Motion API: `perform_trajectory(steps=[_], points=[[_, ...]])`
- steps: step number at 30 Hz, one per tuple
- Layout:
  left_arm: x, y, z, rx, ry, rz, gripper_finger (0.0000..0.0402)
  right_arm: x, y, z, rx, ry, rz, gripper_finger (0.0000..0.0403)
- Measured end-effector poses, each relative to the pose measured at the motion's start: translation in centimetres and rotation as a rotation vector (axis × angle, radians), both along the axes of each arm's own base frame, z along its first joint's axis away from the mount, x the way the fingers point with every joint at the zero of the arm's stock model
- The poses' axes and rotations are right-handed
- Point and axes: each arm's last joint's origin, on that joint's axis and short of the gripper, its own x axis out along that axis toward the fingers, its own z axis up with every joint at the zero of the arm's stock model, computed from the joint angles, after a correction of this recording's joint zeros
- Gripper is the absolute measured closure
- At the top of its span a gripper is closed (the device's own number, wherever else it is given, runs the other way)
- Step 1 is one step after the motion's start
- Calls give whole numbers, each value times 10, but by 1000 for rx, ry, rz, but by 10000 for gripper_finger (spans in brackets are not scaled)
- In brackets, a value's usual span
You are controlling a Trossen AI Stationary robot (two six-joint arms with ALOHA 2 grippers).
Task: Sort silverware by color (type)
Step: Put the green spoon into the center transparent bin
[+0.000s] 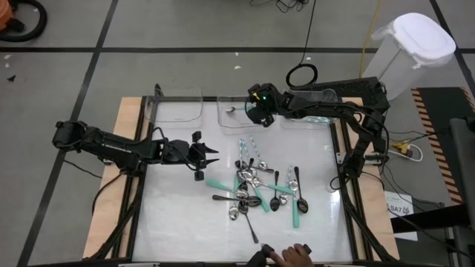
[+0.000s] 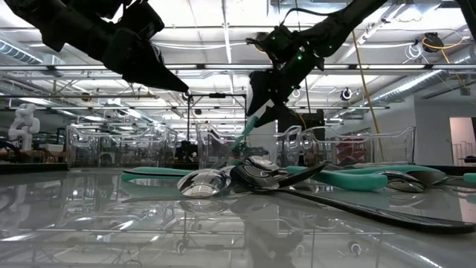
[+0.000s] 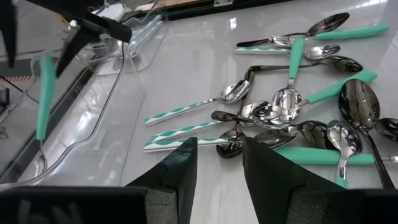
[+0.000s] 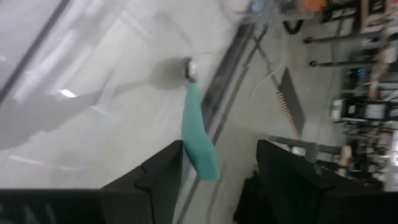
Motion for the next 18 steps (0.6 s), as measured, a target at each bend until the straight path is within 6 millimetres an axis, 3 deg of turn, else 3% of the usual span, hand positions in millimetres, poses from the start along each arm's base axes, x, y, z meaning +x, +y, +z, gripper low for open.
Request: perform_trajectory(steps=[9, 14, 18], points=[[0, 0, 0, -2, 0, 1, 275, -2, 5, 10, 37, -57, -54, 202], [0, 0, 0, -3, 0, 1, 275, -6, 16, 21, 18, -44, -128, 202], [0, 0, 0, -5, 1, 2, 275, -13, 30, 27, 115, -42, -180, 202]])
